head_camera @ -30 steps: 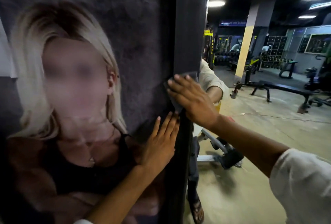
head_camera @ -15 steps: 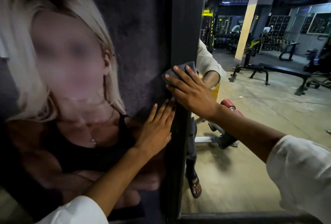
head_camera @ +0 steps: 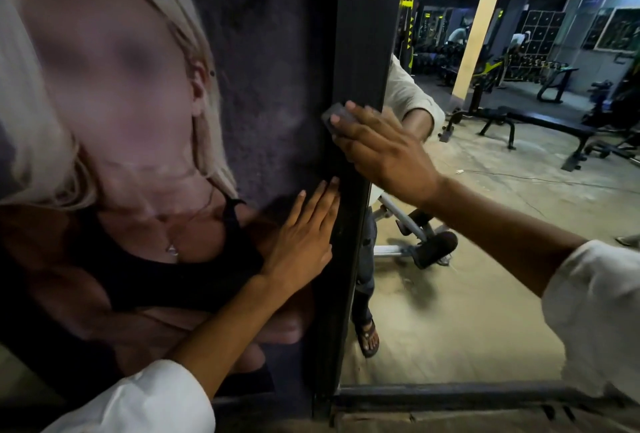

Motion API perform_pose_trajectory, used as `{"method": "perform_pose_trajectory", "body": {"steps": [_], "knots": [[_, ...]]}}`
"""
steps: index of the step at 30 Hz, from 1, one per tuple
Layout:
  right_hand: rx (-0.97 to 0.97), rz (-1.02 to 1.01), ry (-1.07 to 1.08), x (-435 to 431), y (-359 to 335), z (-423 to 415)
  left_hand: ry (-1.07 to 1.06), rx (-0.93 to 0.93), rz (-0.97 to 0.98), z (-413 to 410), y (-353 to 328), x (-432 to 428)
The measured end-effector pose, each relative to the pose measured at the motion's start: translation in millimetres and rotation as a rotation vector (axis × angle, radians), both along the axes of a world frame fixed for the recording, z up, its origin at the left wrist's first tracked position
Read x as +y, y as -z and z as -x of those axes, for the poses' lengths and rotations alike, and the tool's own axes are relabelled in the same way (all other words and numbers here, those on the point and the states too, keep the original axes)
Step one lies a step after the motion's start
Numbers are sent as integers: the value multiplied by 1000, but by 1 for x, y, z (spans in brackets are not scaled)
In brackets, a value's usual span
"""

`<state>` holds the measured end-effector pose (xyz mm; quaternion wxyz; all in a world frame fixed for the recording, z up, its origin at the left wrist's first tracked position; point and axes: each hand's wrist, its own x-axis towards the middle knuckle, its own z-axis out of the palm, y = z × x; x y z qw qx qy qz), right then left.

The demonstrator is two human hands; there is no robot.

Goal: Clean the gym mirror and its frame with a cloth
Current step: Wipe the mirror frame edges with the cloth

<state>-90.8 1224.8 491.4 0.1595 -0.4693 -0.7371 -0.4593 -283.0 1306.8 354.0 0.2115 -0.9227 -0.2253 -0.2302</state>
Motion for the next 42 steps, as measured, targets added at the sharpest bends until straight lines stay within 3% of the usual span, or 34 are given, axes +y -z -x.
{"method": "perform_pose_trajectory", "body": {"steps": [4,7,14,20,23,29,32,36,42], "knots": [[-38,135,6,-10,76,5,18,-6,13,1,18,1],[-55,148,5,-20,85,6,42,21,14,8,41,0],[34,-316,76,-20,-3,2,59,-5,85,3,63,-3],[65,-68,68,0,45,-10,23,-8,50,0,69,-3],[122,-52,18,8,57,-16,12,-13,21,-1,71,-2],[17,-138,-168,34,65,-33,-45,-100,65,-16,84,-10],[45,-65,-193,30,102,-32,-67,-176,81,-24,94,-10],[-121,-6,-213,25,152,-47,-119,-198,7,-32,107,-4],[-97,-41,-267,32,155,-50,-196,-119,-152,-33,109,1]]}}
